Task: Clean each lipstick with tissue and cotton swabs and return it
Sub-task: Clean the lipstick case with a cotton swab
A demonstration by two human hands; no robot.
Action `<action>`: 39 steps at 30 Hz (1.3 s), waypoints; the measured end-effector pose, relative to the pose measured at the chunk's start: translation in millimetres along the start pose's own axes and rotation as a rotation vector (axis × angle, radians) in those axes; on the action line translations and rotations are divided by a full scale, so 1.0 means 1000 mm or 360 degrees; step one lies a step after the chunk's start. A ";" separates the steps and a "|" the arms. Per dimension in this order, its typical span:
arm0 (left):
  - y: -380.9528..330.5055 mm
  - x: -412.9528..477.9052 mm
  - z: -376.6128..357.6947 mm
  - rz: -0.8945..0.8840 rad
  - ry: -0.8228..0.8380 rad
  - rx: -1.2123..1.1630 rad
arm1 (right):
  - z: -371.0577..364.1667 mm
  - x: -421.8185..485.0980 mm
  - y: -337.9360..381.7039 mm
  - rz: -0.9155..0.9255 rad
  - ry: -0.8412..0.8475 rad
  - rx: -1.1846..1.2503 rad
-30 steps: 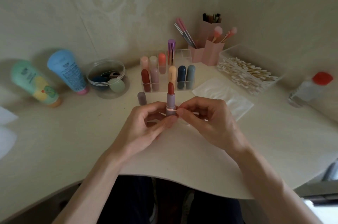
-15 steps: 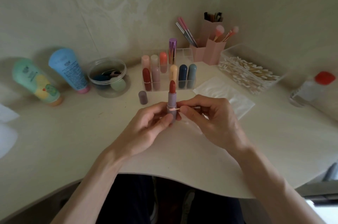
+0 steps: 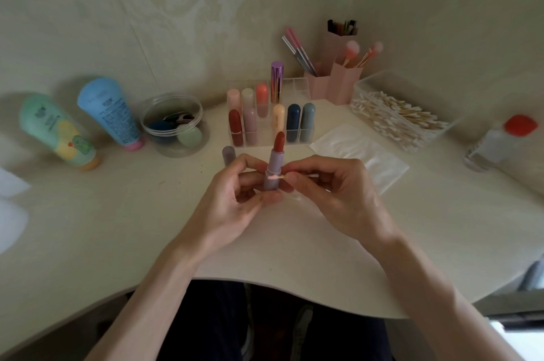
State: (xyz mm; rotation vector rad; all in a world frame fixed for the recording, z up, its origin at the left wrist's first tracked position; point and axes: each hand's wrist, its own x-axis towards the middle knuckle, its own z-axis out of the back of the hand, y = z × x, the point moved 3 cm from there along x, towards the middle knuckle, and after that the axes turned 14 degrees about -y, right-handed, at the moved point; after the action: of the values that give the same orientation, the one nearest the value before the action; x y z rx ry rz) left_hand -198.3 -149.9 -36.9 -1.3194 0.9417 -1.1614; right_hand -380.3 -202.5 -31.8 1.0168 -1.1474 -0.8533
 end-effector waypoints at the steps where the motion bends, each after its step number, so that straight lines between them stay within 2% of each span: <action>1: 0.000 0.000 0.000 0.0005 -0.0010 -0.0019 | 0.000 0.000 -0.001 -0.0011 -0.0008 0.0012; 9: -0.001 0.000 0.002 -0.0060 -0.0015 0.0005 | 0.000 -0.001 -0.004 -0.0140 0.0028 0.0001; 12: -0.002 0.001 0.001 -0.0089 -0.0031 0.0034 | -0.001 -0.001 -0.003 -0.0109 0.0076 -0.0021; 30: -0.004 -0.001 0.001 -0.0047 -0.0035 0.0045 | 0.002 0.000 -0.005 -0.0024 -0.0029 -0.0040; 35: -0.001 0.000 0.001 -0.0081 0.0046 0.0020 | 0.001 0.000 -0.003 0.0031 -0.0050 -0.0069; 39: 0.002 0.001 0.002 -0.0043 -0.0059 -0.0010 | -0.002 -0.001 -0.002 0.0072 -0.0063 -0.0133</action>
State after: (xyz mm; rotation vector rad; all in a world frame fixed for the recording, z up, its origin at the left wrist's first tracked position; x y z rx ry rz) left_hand -196.3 -150.7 -38.2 -1.3579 0.9038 -1.1514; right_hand -378.3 -202.0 -34.6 0.9061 -1.1545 -0.8812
